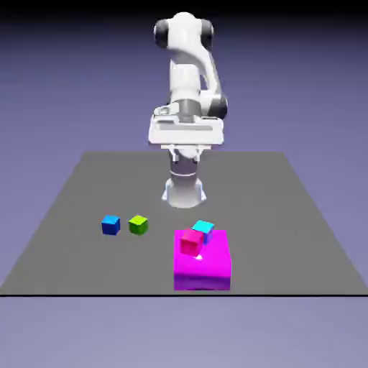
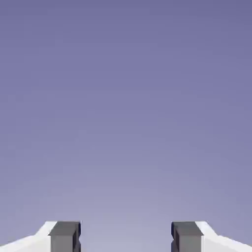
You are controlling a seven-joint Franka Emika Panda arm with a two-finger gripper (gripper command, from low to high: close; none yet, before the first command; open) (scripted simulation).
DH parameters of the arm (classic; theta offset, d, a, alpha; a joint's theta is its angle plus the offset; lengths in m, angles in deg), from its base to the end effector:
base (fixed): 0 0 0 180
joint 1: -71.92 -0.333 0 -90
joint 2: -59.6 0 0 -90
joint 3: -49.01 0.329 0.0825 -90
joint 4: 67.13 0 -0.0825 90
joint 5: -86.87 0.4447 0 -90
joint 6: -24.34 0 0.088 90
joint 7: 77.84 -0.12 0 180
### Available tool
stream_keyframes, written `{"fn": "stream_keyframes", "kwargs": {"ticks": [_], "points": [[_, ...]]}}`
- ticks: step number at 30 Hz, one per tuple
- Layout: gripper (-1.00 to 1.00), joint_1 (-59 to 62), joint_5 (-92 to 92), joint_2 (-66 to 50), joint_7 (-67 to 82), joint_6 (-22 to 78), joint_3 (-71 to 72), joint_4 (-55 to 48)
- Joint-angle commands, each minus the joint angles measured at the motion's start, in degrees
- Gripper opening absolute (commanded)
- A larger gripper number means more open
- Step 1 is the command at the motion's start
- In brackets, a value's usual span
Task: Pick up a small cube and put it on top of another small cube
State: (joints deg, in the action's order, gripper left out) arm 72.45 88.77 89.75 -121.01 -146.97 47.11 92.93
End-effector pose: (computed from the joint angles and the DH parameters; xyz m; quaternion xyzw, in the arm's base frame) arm 0.4450 -0.0204 0.4049 -0.8563 0.3765 -0.3252 0.1386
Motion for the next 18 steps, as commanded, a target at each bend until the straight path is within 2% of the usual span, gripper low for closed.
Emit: {"fn": "stream_keyframes", "kwargs": {"ticks": [1, 18], "points": [[0.00, 1.01, 1.57, -2.08, -0.59, 2.23, -1.58, -0.78], [0.00, 18.16, 28.27, -37.38, -10.57, 40.15, -28.32, -14.10]]}}
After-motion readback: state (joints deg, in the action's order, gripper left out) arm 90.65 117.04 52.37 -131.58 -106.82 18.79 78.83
